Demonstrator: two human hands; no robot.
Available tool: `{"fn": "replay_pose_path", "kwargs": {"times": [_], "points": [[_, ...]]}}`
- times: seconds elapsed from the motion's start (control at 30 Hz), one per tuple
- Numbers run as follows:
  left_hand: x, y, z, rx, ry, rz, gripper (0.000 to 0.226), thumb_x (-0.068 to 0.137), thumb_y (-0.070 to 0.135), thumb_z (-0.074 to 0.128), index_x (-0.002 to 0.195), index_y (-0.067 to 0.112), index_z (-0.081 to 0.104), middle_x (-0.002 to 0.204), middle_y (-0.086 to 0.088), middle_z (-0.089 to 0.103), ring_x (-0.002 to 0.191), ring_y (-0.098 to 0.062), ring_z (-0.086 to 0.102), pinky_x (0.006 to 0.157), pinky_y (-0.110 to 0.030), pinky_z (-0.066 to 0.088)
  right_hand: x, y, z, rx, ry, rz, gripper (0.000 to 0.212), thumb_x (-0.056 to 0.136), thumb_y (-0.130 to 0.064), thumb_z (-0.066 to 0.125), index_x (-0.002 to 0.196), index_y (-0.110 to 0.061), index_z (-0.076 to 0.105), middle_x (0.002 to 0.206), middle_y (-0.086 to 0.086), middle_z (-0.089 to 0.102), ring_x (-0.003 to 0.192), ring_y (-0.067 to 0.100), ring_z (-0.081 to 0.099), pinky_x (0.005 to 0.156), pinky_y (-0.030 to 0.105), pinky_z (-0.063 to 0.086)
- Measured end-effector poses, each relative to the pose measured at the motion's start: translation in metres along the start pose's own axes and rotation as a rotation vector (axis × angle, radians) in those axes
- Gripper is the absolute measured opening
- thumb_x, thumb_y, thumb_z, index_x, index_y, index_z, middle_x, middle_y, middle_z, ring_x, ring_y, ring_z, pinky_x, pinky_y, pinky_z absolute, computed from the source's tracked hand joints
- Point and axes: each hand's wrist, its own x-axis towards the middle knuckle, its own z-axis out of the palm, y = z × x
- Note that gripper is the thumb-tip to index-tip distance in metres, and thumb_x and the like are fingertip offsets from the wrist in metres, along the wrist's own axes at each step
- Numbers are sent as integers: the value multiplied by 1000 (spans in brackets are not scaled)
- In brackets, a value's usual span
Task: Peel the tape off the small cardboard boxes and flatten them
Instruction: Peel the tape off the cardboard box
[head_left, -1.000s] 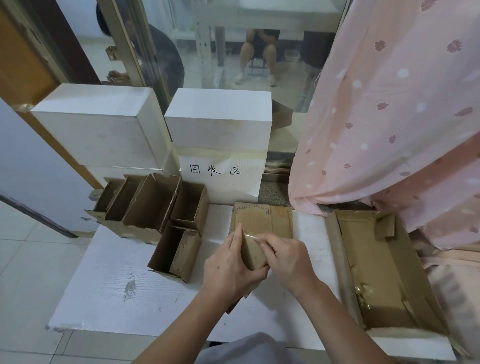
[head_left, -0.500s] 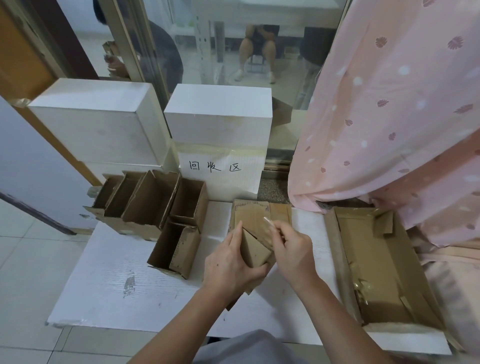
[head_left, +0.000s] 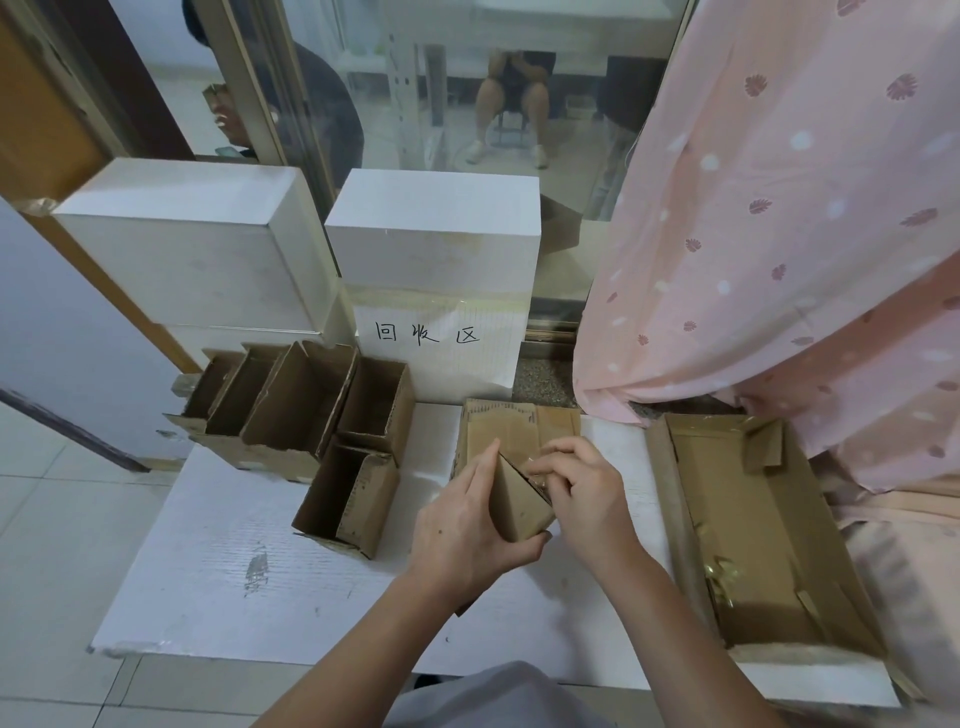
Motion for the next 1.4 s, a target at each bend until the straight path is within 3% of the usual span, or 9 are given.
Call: {"fn": "replay_pose_path", "kwargs": {"times": [0.2, 0.3, 0.57, 0.63, 0.73, 0.87, 1.1, 1.23, 1.4], "points": [[-2, -2, 0, -27, -10, 11, 120, 68, 80, 70, 163, 33, 14, 158, 21, 39, 137, -1, 47, 103, -26, 47, 2, -6, -19, 145, -272, 147, 30, 92, -2, 59, 94, -25, 78, 91, -11, 70, 88, 8, 64, 75, 21, 49], [-7, -3, 2, -29, -15, 26, 120, 67, 79, 71, 163, 33, 16, 155, 20, 43, 133, -3, 50, 100, -26, 49, 2, -7, -26, 124, -375, 156, 23, 93, -7, 61, 94, -25, 75, 94, -13, 69, 86, 5, 61, 72, 15, 44], [-15, -7, 10, -108, -58, 103, 118, 67, 71, 75, 162, 26, 21, 153, 14, 43, 138, -2, 41, 105, -15, 35, 0, -9, -34, 146, -428, 162, 18, 83, -12, 66, 84, -29, 73, 88, -15, 67, 81, 8, 63, 72, 20, 50], [-15, -8, 11, -157, -42, 124, 115, 67, 64, 79, 160, 24, 24, 146, 13, 44, 132, -1, 43, 104, -11, 32, -2, -11, -34, 155, -447, 139, 11, 82, -24, 66, 86, -31, 74, 92, -15, 67, 85, 9, 64, 76, 22, 51], [-13, -8, 8, -205, 40, 121, 96, 66, 54, 83, 147, 30, 36, 131, 18, 41, 116, 1, 48, 96, -20, 46, -4, -16, -30, 171, -513, 144, 20, 86, -42, 63, 96, -32, 76, 104, -17, 66, 100, 6, 64, 87, 21, 49], [-11, -14, 6, -187, 134, 144, 76, 62, 48, 78, 127, 25, 46, 131, 14, 41, 122, -8, 48, 98, -41, 45, -7, -15, -18, 155, -430, 129, 14, 98, -32, 64, 103, -33, 77, 102, -11, 62, 97, 7, 62, 85, 22, 48], [-10, -22, 1, -171, 64, 209, 65, 64, 39, 67, 122, 28, 40, 147, 11, 38, 135, -18, 38, 111, -55, 31, -14, -35, 10, 254, -195, 232, 18, 82, -1, 73, 84, -19, 72, 76, -3, 65, 67, 5, 56, 68, 24, 50], [-11, -19, -4, -307, -6, 198, 72, 66, 31, 69, 129, 31, 35, 148, 13, 33, 138, -14, 36, 109, -47, 39, -12, -34, 10, 20, 57, 17, 25, 71, 9, 69, 77, -15, 63, 73, -8, 56, 65, 9, 50, 60, 20, 43], [-9, -15, -9, -382, -38, 145, 72, 65, 26, 72, 129, 21, 40, 142, 10, 36, 133, -11, 40, 108, -39, 41, -14, -32, 12, -143, 62, -207, 22, 80, 7, 71, 85, -14, 68, 80, -9, 61, 77, 10, 50, 72, 16, 36]]}}
